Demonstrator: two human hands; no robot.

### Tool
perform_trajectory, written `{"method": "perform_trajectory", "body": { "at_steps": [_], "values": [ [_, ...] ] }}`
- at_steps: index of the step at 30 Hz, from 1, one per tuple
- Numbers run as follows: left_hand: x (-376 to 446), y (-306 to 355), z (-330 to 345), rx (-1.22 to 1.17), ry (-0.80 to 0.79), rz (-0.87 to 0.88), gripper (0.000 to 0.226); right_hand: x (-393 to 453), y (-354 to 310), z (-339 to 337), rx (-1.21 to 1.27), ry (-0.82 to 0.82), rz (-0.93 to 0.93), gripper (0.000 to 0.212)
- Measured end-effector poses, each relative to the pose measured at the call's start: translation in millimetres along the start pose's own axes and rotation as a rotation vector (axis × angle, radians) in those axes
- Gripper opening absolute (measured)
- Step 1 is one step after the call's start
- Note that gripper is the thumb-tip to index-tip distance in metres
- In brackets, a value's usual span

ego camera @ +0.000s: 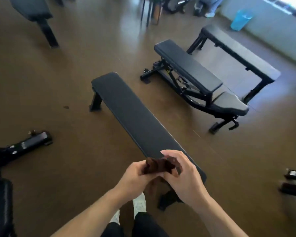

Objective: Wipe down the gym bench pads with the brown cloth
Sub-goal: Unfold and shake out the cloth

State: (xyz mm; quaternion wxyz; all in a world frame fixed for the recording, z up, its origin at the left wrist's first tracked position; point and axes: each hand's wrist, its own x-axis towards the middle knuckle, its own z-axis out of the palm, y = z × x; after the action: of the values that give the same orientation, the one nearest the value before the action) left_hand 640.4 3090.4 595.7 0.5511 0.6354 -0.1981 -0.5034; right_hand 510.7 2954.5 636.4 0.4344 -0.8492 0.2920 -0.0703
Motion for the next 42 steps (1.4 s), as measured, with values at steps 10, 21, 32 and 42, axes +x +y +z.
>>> {"method": "perform_trajectory", "body": {
  "at_steps": [10, 21, 32, 42],
  "values": [
    [-15.1, -11.8, 97.6, 0.272, -0.118, 0.069, 0.049, -115.2, 75.0, -39.9, 0.204, 0.096, 0.456, 0.026],
    [1.8, -33.6, 368.6, 0.656, -0.269, 0.013, 0.032, -280.9, 211.0, -164.6, 0.481, 0.369, 0.572, 0.020],
    [57.7, -9.6, 559.6, 0.208, -0.511, -0.236, 0.025, -345.8, 343.0, -299.2, 0.679, 0.774, 0.698, 0.022],
    [191.9, 25.6, 681.6, 0.040, -0.544, -0.408, 0.017, -258.8, 416.6, -437.5, 0.893, 0.872, 0.540, 0.016]
  ]
}}
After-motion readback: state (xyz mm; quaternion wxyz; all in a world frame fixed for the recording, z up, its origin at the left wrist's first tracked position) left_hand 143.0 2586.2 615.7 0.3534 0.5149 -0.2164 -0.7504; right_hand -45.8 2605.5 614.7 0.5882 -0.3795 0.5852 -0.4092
